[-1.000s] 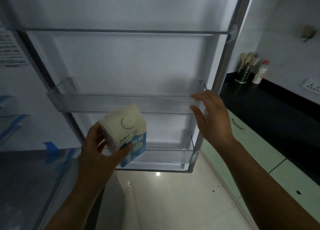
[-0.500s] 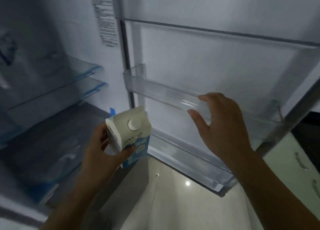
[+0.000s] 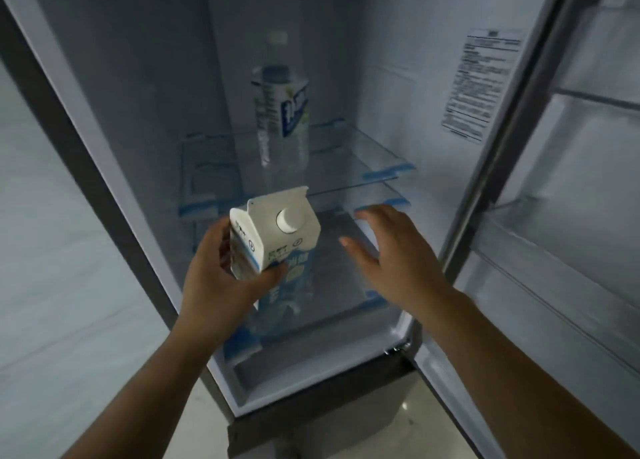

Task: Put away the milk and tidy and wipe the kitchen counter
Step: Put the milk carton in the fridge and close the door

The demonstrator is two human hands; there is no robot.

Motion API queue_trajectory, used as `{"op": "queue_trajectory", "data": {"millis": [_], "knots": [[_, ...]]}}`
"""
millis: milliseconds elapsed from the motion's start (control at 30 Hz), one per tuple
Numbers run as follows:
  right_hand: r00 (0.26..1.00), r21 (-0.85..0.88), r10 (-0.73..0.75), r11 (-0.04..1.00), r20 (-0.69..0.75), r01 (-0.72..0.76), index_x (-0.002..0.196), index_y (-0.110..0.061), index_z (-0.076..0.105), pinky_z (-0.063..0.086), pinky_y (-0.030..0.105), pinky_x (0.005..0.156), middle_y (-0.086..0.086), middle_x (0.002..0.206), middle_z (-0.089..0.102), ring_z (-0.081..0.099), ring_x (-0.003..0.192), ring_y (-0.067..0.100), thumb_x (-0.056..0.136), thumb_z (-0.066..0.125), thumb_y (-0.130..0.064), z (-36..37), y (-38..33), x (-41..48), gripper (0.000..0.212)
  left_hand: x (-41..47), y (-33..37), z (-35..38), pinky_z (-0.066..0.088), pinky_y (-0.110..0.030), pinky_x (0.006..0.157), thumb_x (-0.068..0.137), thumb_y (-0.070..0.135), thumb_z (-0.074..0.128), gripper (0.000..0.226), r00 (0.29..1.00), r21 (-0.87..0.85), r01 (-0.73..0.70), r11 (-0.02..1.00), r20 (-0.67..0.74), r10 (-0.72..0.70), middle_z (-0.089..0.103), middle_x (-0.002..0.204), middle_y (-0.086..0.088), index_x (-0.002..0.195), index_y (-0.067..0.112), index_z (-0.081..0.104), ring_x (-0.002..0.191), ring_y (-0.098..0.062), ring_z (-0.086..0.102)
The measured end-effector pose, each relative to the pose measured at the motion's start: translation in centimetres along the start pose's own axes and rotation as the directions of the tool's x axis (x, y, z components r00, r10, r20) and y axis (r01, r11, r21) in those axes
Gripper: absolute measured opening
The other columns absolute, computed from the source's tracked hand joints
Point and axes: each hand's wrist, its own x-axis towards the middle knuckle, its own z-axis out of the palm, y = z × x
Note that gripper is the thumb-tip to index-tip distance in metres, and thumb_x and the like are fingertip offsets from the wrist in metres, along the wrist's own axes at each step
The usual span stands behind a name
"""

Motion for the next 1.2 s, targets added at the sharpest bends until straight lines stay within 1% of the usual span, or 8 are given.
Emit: {"op": "queue_trajectory", "data": {"millis": [200,400,567,700,767,867,1000,1200], "knots": [[0.997,0.049,-0.053,0.998,0.05,0.05,0.118,-0.007,0.055,0.043,0.033,0.08,0.011,0.118,0.056,0.05,0.107,0.027,0.089,0.057,-0.038,5.7,1.5,9.9,0.043,7.5,-1.0,-0.4,0.05,-0.008,0.07,0.057,0.023,0.083,0.067,0.986,-0.037,-0.031,0.999,-0.164,0.024,0.062,0.109,0.021,0.113,0.037,0.049,0.098,0.008,0.059],[0.995,0.06,-0.022,0.998,0.101,0.016,0.122,-0.008,0.054,0.042,0.033,0.082,0.011,0.122,0.055,0.049,0.108,0.026,0.09,0.054,-0.041,9.1,3.8,15.5,0.046,12.9,-2.7,-0.1,0.052,-0.032,0.085,0.056,0.026,0.084,0.072,0.949,-0.09,0.021,0.996,-0.312,-0.048,0.061,0.118,0.012,0.119,0.032,0.049,0.106,-0.003,0.059],[0.996,0.056,0.01,0.998,0.085,-0.015,0.12,-0.008,0.055,0.043,0.036,0.085,0.011,0.123,0.057,0.05,0.11,0.028,0.088,0.054,-0.045,9.9,5.5,17.2,0.049,15.6,-4.3,0.9,0.048,-0.006,0.061,0.06,0.018,0.084,0.069,0.888,-0.112,0.052,0.992,-0.449,-0.097,0.058,0.102,0.022,0.119,0.03,0.049,0.083,0.022,0.056],[1.0,0.04,0.01,0.999,0.019,-0.01,0.112,-0.009,0.06,0.043,0.034,0.079,0.007,0.119,0.059,0.053,0.107,0.027,0.087,0.055,-0.044,10.3,6.3,17.0,0.043,17.2,-4.9,1.4,0.048,-0.004,0.061,0.062,0.014,0.083,0.067,0.85,-0.11,0.049,0.993,-0.518,-0.099,0.057,0.103,0.021,0.118,0.028,0.05,0.081,0.023,0.055],[1.0,0.026,-0.004,1.0,0.004,0.004,0.11,-0.011,0.061,0.043,0.034,0.079,0.006,0.117,0.06,0.054,0.106,0.026,0.086,0.055,-0.045,10.5,6.3,17.1,0.042,18.2,-5.2,1.7,0.047,-0.004,0.061,0.063,0.015,0.083,0.061,0.839,-0.094,0.045,0.995,-0.537,-0.088,0.056,0.1,0.023,0.108,0.038,0.05,0.081,0.023,0.055],[1.0,0.007,-0.022,1.0,0.005,0.022,0.111,-0.013,0.061,0.043,0.035,0.08,0.005,0.118,0.059,0.053,0.107,0.026,0.085,0.055,-0.047,10.7,6.5,17.4,0.043,19.6,-5.5,2.1,0.049,-0.013,0.07,0.063,0.021,0.083,0.059,0.826,-0.062,0.046,0.997,-0.56,-0.073,0.055,0.1,0.027,0.098,0.05,0.046,0.087,0.019,0.056],[0.999,-0.009,-0.032,0.999,0.007,0.032,0.113,-0.016,0.06,0.042,0.034,0.081,0.003,0.118,0.058,0.052,0.109,0.024,0.085,0.053,-0.05,10.6,6.6,17.5,0.045,21.2,-5.9,2.3,0.045,-0.011,0.073,0.061,0.028,0.083,0.066,0.818,0.023,0.057,0.998,-0.574,-0.033,0.055,0.107,0.021,0.115,0.034,0.046,0.092,0.014,0.055],[1.0,-0.024,-0.028,0.999,0.006,0.028,0.112,-0.018,0.061,0.04,0.034,0.081,0.001,0.12,0.058,0.051,0.111,0.023,0.084,0.054,-0.051,10.7,6.6,17.4,0.043,22.2,-6.2,2.2,0.05,-0.032,0.09,0.064,0.03,0.082,0.075,0.837,0.066,0.065,0.996,-0.547,-0.018,0.055,0.127,0.0,0.128,0.019,0.045,0.11,-0.011,0.055]]}}
